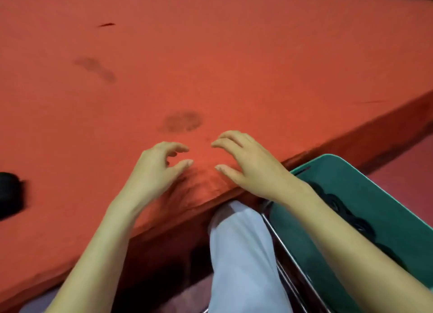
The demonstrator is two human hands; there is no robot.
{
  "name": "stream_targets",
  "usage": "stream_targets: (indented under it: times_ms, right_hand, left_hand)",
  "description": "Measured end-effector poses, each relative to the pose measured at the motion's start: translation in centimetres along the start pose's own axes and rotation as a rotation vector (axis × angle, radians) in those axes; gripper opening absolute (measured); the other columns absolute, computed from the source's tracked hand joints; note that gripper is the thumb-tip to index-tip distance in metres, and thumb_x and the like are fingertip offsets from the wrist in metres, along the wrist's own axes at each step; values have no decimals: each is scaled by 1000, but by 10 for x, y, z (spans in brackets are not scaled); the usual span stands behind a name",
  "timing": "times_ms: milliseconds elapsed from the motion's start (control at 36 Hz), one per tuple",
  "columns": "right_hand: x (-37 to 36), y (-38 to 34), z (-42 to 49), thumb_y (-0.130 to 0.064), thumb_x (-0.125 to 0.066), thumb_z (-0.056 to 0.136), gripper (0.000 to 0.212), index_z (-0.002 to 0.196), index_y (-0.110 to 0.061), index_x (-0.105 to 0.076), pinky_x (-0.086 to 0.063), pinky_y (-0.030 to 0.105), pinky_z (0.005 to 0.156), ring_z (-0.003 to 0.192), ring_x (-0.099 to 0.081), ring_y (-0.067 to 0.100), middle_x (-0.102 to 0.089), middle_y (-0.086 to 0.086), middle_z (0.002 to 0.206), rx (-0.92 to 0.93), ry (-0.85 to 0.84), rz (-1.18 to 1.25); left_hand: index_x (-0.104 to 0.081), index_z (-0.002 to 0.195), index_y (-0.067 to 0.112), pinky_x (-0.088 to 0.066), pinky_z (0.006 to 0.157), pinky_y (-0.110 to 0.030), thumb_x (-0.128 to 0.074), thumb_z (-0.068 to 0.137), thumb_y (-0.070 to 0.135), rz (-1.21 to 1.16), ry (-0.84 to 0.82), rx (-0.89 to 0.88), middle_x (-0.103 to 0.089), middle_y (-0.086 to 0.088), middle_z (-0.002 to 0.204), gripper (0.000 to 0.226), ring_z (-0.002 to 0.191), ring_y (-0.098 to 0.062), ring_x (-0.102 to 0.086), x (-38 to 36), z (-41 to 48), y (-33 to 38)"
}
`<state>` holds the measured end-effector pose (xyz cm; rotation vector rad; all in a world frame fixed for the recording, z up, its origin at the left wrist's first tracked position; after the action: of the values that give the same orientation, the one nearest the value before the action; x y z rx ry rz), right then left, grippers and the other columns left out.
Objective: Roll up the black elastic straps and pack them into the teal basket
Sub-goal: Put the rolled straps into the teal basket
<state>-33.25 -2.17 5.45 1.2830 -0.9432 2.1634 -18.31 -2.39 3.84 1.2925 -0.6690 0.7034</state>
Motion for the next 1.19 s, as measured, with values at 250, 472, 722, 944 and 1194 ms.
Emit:
stream_targets:
  times_ms: [250,472,722,944,1194]
  right_hand:
    - [-100,-156,104,-25,-65,85,47,128,-11,-54,-38,42,105,122,-47,30,-50,11,130,315,-151,111]
    - [-188,-264,148,-29,-65,88,54,136,-14,-45,-34,42,108,126,-42,28,-43,9,135,406,-307,228]
    - [-255,-312,179,-35,-44,99,56,150,-21,-23,-23,40,115,136,-30,33,-25,13,149,112,-373,431]
    - [-286,-298,190,-33,-70,81,92,152,-22,-13,-21,38,116,140,-25,30,-26,15,152,-223,-470,574]
    - [-298,-295,191,-18,-63,37,86,108,-60,-38,-54,45,86,106,-59,33,-56,18,121,-279,-432,866]
  left_hand:
    - [-68,108,19,-38,99,-35,-70,83,27,217,330,307,-62,-4,117,27,114,-25,-53,139,-95,-139]
    - [-69,108,13,-35,103,-40,-71,81,21,315,650,568,-57,-7,120,28,120,-30,-44,228,-196,-226]
    - [-50,130,14,-36,98,-43,-62,88,25,187,694,945,-50,-15,129,45,118,-37,-45,243,-273,-290]
    - [-53,115,11,-44,90,-36,-78,75,31,-136,565,1033,-62,-9,120,51,111,-28,-57,232,-275,-320]
    - [-39,137,14,-43,94,-38,-79,74,29,-202,557,1015,-59,-13,124,75,113,-29,-55,227,-273,-319]
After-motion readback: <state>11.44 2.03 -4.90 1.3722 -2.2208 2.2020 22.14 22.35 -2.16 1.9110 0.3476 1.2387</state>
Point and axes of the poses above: each hand's wrist, its own z-axis towards the middle knuckle, its own x-axis out of the back of the hand, y = z × x, the point moved 10 cm from there along z, towards the middle knuckle
